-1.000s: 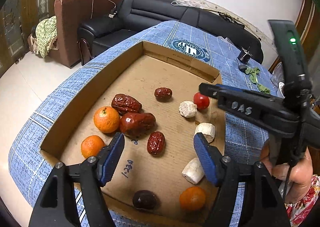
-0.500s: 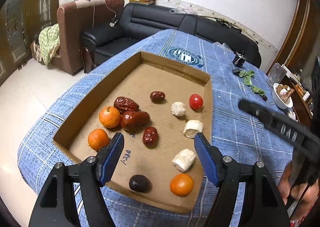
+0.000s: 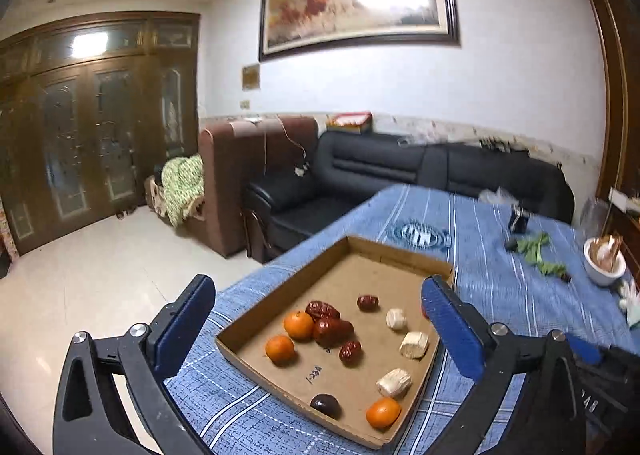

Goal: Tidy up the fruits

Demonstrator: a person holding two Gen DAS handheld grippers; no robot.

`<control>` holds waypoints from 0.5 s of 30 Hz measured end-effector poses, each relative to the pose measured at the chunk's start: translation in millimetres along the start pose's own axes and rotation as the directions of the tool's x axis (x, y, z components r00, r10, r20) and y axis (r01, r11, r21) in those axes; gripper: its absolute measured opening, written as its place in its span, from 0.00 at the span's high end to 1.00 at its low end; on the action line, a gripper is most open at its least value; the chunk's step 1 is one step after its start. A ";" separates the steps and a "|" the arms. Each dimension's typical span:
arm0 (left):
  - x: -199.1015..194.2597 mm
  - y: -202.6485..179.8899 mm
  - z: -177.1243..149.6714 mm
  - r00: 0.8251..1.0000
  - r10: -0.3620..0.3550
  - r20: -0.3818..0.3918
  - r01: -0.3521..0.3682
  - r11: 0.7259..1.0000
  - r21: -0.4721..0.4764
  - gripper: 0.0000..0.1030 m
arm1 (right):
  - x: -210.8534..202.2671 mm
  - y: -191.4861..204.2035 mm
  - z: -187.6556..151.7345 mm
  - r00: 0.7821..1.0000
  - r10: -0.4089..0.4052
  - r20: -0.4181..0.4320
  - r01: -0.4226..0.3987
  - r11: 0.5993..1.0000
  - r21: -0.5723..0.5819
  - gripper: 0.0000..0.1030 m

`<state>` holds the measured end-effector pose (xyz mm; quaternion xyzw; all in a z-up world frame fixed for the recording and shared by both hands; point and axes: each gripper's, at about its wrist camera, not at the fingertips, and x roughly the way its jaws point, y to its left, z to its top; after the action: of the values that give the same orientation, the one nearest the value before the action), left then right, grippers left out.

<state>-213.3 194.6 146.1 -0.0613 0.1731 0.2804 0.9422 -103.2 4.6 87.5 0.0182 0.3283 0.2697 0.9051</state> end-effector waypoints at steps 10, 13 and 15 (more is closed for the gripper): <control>2.4 -12.2 -9.1 0.997 0.028 -0.078 -0.027 0.999 0.017 0.00 | -4.2 15.6 -18.1 1.000 0.014 0.000 -0.014 0.999 -0.045 0.53; 13.0 -13.6 -12.6 0.990 -0.015 -0.140 0.017 1.000 0.013 0.00 | -2.6 22.4 -21.3 1.000 -0.001 0.002 0.001 0.997 -0.073 0.52; 19.4 -14.7 -15.8 0.984 -0.032 -0.173 0.036 0.999 0.017 0.00 | -0.5 27.6 -23.4 1.000 -0.015 0.001 0.015 0.995 -0.096 0.52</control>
<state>-194.7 188.8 124.7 -0.0787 0.2561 0.2561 0.9288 -130.8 24.5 75.3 -0.0278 0.3149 0.2784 0.9069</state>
